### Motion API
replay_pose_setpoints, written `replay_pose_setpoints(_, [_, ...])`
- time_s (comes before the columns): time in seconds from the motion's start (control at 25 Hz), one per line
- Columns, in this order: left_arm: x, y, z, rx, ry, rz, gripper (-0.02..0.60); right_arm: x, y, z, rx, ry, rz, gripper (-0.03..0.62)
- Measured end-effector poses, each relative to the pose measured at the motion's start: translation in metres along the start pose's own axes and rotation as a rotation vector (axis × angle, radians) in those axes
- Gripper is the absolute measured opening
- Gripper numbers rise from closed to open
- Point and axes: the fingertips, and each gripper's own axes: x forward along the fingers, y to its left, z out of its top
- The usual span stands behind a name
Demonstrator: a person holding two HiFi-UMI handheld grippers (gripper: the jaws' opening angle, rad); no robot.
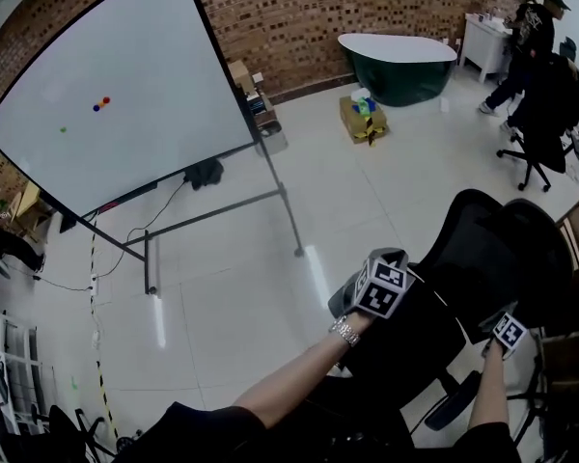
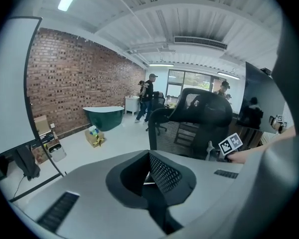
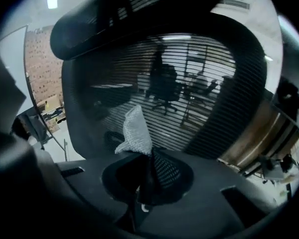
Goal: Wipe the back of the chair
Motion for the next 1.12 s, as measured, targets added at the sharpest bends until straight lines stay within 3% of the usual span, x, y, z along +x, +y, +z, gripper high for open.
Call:
replay_pose_setpoints(0.12, [0.002, -0.011, 0.002, 0.009, 0.003, -0.045, 0.003, -0.025, -0.046, -0.006, 0.03, -0.012, -0.085, 0.017])
replay_pose_setpoints(0.28, [0.01, -0.022, 0.0, 0.009, 0.011, -0.079, 0.004, -0.032, -0.037, -0.005, 0.109, -0.058, -0.055, 0.016])
replay_pose_setpoints(0.44, [0.017, -0.039, 0.003, 0.02, 0.014, -0.105, 0.003, -0.02, 0.024, 0.003, 0.059, -0.051, 0.022, 0.017])
replay_pose_setpoints(0.64, [0.016, -0.047, 0.001, 0.039, 0.023, -0.102, 0.004, -0.005, 0.167, 0.065, -0.078, -0.143, 0.227, 0.017])
replay_pose_setpoints(0.76, [0.01, -0.039, -0.004, 0.046, 0.033, -0.088, 0.003, 0.011, 0.25, 0.079, -0.138, -0.122, 0.342, 0.017])
replay_pose_setpoints(0.84, [0.003, -0.031, -0.008, 0.047, 0.039, -0.073, 0.003, 0.023, 0.286, 0.079, -0.186, -0.097, 0.361, 0.017])
replay_pose_setpoints(0.96, [-0.006, -0.019, -0.012, 0.042, 0.042, -0.042, 0.003, 0.039, 0.302, 0.078, -0.262, -0.061, 0.348, 0.017])
replay_pose_setpoints(1.12, [-0.006, -0.004, -0.017, 0.018, 0.039, -0.003, 0.003, 0.049, 0.253, 0.077, -0.254, -0.043, 0.27, 0.017])
